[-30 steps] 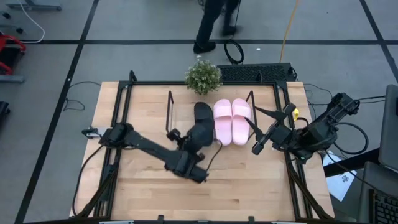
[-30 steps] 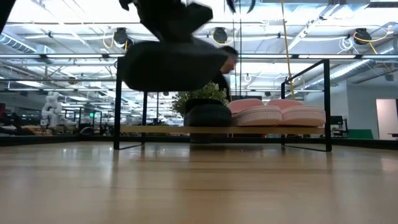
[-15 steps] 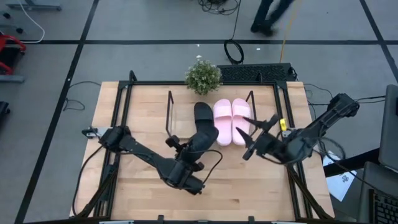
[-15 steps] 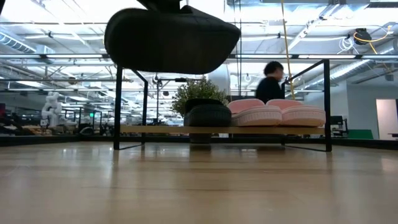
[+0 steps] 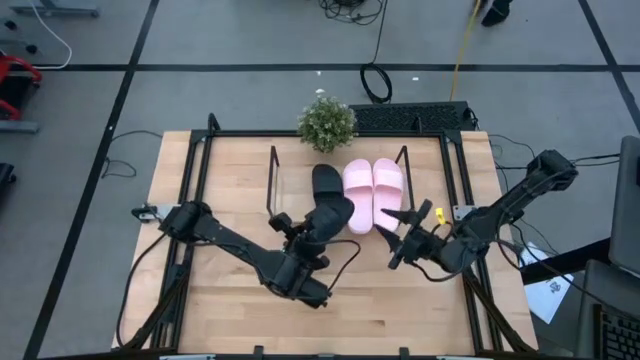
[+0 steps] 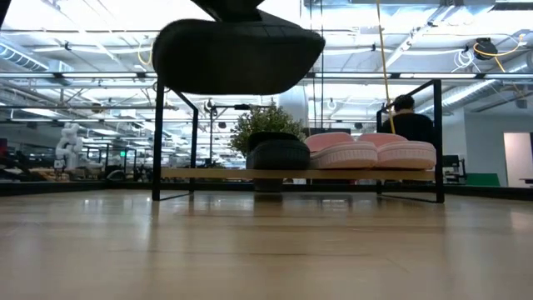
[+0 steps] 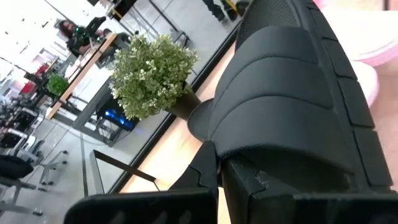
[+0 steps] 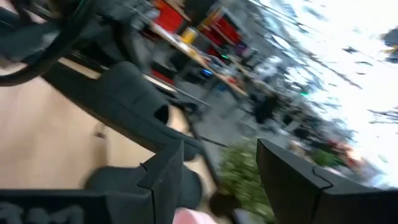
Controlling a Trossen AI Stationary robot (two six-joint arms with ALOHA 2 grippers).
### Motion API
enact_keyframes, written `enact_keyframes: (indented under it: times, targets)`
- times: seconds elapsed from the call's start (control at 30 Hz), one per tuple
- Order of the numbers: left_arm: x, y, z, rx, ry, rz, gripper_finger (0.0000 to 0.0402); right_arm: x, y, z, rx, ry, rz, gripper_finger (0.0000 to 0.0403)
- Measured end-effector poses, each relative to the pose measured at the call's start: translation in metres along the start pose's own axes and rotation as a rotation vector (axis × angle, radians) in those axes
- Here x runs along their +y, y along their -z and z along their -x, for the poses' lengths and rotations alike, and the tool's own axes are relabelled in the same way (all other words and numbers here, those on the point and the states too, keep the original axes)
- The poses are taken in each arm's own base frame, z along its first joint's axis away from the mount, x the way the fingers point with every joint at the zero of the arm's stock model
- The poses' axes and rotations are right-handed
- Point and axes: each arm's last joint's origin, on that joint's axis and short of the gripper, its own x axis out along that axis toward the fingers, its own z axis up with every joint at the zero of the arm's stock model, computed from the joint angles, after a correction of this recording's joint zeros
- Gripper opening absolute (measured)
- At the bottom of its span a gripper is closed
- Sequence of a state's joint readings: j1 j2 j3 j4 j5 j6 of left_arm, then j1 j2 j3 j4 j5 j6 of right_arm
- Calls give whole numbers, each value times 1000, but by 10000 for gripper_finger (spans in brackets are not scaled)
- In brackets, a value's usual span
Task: Pick and place slides into the shelf
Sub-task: Put the black slides on the shelf
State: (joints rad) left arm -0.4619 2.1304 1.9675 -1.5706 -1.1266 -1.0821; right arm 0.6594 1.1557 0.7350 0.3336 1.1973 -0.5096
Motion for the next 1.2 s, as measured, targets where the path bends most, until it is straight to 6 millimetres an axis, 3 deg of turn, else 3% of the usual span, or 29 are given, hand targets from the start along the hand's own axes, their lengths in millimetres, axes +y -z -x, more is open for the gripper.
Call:
enact_keyframes:
  times: [0.3,0.47,0.7,1.2]
  targets:
    - [-3,5,12,-21,22,-2,0,-5,7,-23,-29,-143,-119,192]
    - [-4,6,16,-27,29,-6,0,-1,13,-29,-31,-314,-206,192]
    - [-5,7,19,-32,36,-2,0,-3,18,-37,-10,-374,-225,192]
    - [-5,8,21,-34,40,-3,0,-6,26,-42,23,-290,116,192]
